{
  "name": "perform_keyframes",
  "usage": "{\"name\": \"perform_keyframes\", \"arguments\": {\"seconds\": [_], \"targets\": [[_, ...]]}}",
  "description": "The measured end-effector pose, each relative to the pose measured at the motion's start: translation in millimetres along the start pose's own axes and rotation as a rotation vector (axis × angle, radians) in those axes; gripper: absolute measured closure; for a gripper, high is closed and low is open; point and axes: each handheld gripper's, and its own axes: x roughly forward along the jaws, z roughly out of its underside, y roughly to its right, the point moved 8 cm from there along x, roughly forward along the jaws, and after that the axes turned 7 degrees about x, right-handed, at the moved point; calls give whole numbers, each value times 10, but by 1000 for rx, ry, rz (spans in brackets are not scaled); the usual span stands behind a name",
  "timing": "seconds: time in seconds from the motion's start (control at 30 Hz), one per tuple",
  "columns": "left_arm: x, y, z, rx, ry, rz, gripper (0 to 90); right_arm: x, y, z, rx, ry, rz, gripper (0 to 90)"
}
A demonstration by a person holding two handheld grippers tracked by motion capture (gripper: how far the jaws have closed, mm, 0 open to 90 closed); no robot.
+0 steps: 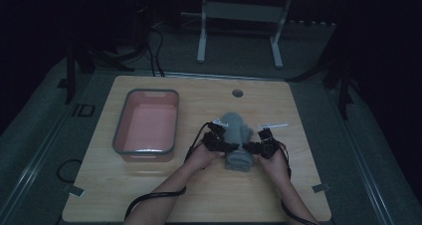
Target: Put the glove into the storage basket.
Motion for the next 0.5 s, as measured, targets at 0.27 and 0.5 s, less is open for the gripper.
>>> {"name": "perform_keyframes", "arguments": {"seconds": [0.27,0.5], "targets": [[-54,54,-55,17,-1,10,750,-32,-58,-24,-23,18,23,763],[-172,108,-139,55,7,19,776,-142,-145,-70,-31,35,8,780]]}}
